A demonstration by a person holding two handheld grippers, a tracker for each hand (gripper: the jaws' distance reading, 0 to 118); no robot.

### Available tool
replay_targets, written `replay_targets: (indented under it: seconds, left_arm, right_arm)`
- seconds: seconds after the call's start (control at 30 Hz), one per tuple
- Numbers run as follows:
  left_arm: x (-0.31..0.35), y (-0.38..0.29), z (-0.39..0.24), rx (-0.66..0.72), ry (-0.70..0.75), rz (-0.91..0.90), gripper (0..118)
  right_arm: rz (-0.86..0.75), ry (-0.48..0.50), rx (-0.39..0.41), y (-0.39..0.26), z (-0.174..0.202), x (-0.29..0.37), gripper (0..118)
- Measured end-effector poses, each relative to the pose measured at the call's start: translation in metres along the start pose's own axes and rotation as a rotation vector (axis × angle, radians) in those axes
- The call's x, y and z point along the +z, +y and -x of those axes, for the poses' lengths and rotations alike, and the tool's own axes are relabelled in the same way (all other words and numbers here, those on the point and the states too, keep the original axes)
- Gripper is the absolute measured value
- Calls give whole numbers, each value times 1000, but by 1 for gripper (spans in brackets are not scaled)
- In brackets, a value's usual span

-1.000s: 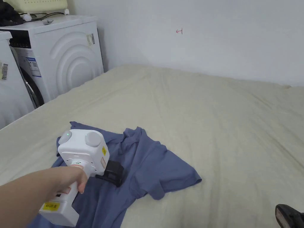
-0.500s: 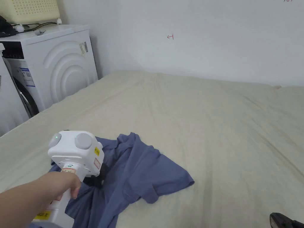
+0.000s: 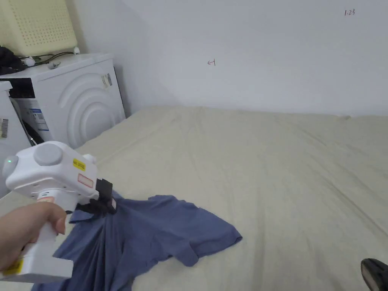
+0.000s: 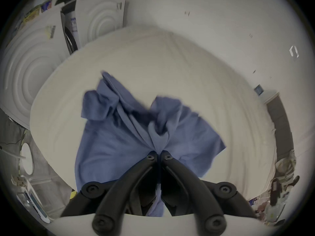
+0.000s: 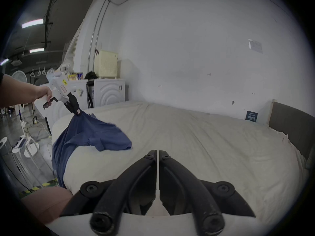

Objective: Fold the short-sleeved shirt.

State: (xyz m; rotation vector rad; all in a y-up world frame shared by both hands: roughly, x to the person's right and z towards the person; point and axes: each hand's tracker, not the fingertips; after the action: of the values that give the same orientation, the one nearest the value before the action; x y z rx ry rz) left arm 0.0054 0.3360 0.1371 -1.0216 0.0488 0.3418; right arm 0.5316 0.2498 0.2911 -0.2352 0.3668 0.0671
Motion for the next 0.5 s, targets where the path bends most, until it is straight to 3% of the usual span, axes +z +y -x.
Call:
replay_targets:
  seconds: [0.23,0.37,0.5]
  left_arm:
    - [107,22,-68,-82,-202,-197,1]
    - [151,30,-145,-266,-256,-289,1]
    - [168,35,-223,-346,-427,-288,1]
  right_arm:
    - [-125,-113,-41,13,-22,23,0]
    - [-158,-159,-71,24,-44,37,0]
    - [-205,-217,-75,30,-62,61,0]
